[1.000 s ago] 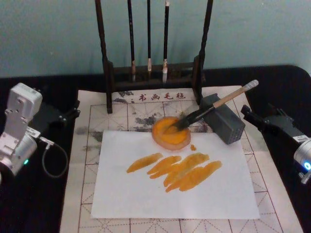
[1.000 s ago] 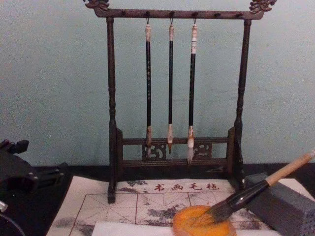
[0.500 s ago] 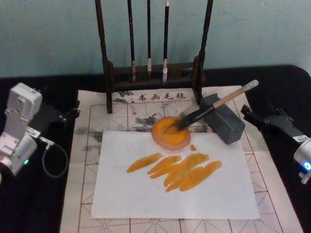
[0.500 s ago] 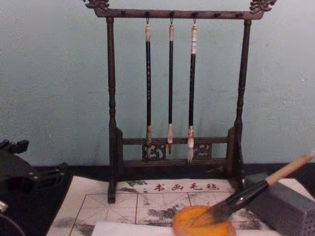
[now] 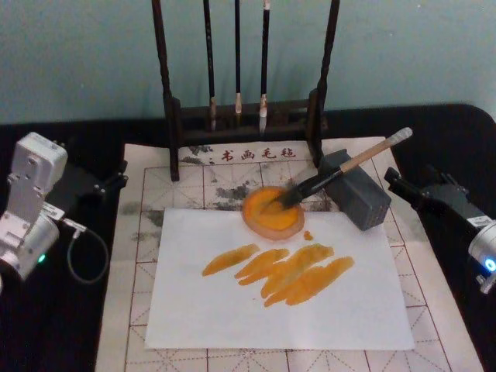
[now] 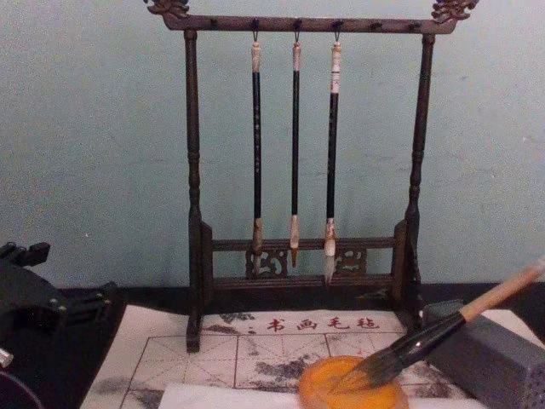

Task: Pick up the brush from the inkstone, write on the paper, then place the brush back to its original position.

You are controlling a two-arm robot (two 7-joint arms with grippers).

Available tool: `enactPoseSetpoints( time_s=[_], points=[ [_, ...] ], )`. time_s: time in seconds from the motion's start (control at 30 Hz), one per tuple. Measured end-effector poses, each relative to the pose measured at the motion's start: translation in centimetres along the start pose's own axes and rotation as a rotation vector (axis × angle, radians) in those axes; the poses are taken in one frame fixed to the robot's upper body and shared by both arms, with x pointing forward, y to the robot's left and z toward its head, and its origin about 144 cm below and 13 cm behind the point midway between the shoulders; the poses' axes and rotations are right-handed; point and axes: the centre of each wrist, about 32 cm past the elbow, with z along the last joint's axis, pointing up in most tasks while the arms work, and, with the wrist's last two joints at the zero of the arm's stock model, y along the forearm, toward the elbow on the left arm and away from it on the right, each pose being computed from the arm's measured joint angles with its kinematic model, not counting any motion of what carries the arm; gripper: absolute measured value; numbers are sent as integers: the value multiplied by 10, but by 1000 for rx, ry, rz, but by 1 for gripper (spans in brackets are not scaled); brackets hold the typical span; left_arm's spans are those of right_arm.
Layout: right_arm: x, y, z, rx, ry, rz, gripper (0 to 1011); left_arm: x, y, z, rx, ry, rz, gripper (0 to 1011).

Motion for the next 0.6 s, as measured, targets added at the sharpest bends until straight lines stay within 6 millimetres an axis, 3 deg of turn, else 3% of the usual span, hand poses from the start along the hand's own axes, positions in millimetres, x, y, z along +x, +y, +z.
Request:
enactPoseSetpoints(
  time_s=[0.6],
  points=[
    [0, 0, 0, 0, 0, 0, 1000, 0, 0, 0, 0, 0, 0, 1001]
  ],
)
